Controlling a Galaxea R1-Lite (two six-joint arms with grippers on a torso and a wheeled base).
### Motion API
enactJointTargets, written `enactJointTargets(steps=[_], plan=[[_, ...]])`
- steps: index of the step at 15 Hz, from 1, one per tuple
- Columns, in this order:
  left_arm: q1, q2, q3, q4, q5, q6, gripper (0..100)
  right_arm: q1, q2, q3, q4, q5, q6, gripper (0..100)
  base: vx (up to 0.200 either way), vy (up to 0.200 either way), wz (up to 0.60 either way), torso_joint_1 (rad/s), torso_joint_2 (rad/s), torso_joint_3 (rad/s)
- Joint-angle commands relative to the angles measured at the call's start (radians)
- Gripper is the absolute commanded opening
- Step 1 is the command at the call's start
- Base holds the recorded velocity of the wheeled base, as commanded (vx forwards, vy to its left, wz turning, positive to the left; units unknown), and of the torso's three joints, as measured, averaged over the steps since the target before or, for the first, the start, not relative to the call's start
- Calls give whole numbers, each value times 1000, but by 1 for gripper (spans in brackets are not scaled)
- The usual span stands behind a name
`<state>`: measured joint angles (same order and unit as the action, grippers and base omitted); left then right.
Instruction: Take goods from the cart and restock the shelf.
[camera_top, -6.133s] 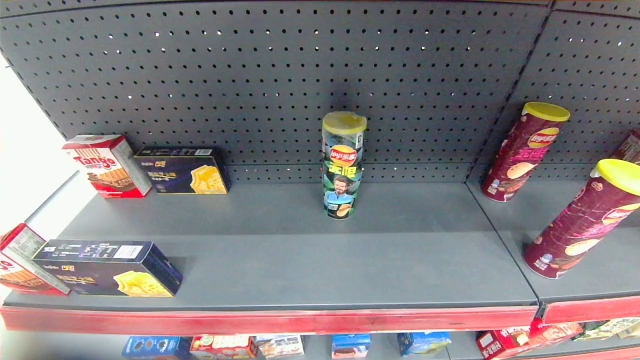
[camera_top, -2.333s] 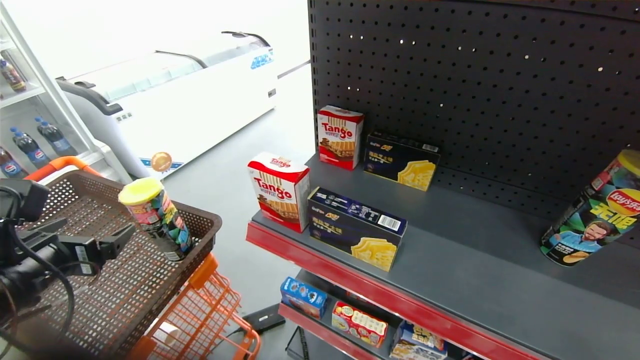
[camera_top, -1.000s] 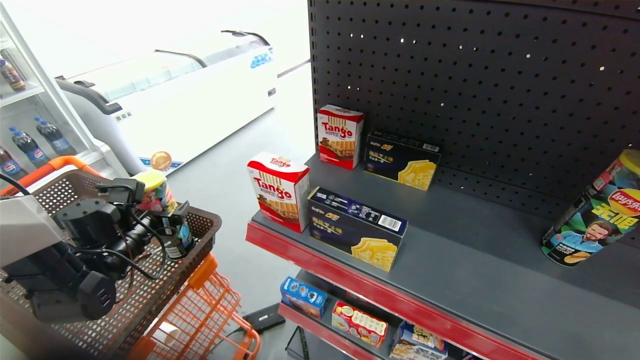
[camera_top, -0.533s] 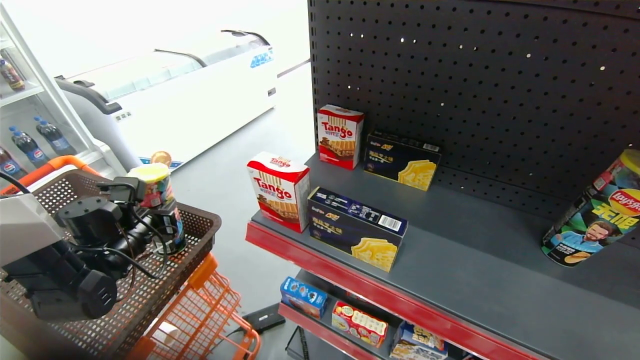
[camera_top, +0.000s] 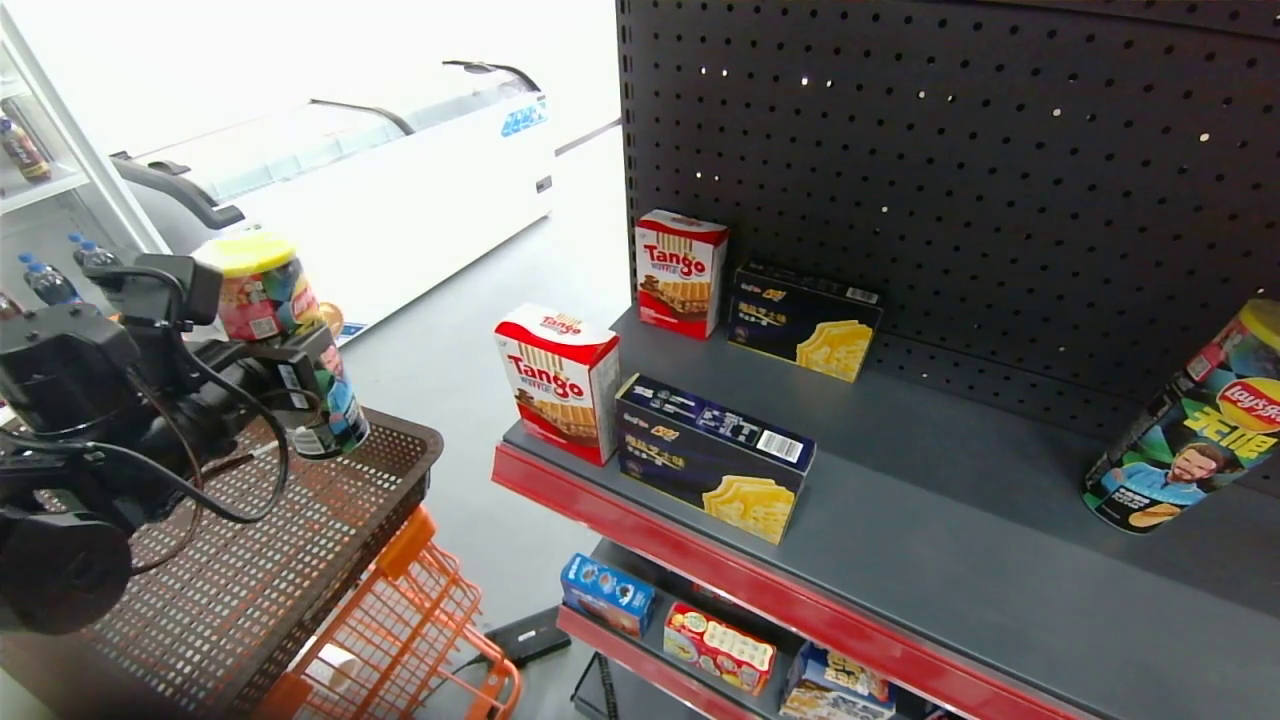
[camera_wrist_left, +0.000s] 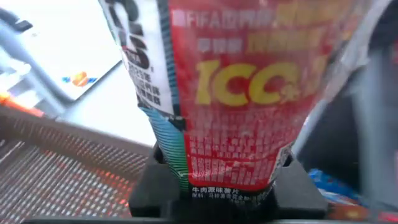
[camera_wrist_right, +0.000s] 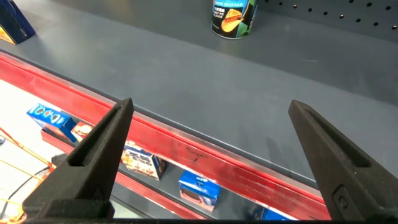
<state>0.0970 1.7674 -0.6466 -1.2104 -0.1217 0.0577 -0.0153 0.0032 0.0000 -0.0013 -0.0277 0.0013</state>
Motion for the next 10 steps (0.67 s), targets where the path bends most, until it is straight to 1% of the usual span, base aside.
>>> enactJointTargets(steps=[1, 2, 3, 4, 5, 6, 7, 8, 10], plan=[[-94, -233, 59, 40, -27, -10, 0, 0, 1, 0, 0, 0, 0, 100, 0, 0, 0, 0, 0, 0], [-108, -256, 56, 69, -22, -10, 0, 0, 1, 0, 0, 0, 0, 100, 0, 0, 0, 0, 0, 0], [-117, -266, 61, 86, -36, -6, 0, 0, 1, 0, 0, 0, 0, 100, 0, 0, 0, 0, 0, 0], [-175, -319, 113, 86, -105, -24, 0, 0, 1, 0, 0, 0, 0, 100, 0, 0, 0, 0, 0, 0], [-206, -381, 156, 115, -200, -48, 0, 0, 1, 0, 0, 0, 0, 100, 0, 0, 0, 0, 0, 0], [-209, -422, 183, 170, -266, -61, 0, 0, 1, 0, 0, 0, 0, 100, 0, 0, 0, 0, 0, 0], [-220, -465, 217, 221, -289, -58, 0, 0, 1, 0, 0, 0, 0, 100, 0, 0, 0, 0, 0, 0], [-241, -511, 223, 270, -291, -56, 0, 0, 1, 0, 0, 0, 0, 100, 0, 0, 0, 0, 0, 0], [-301, -565, 214, 388, -283, -56, 0, 0, 1, 0, 0, 0, 0, 100, 0, 0, 0, 0, 0, 0]])
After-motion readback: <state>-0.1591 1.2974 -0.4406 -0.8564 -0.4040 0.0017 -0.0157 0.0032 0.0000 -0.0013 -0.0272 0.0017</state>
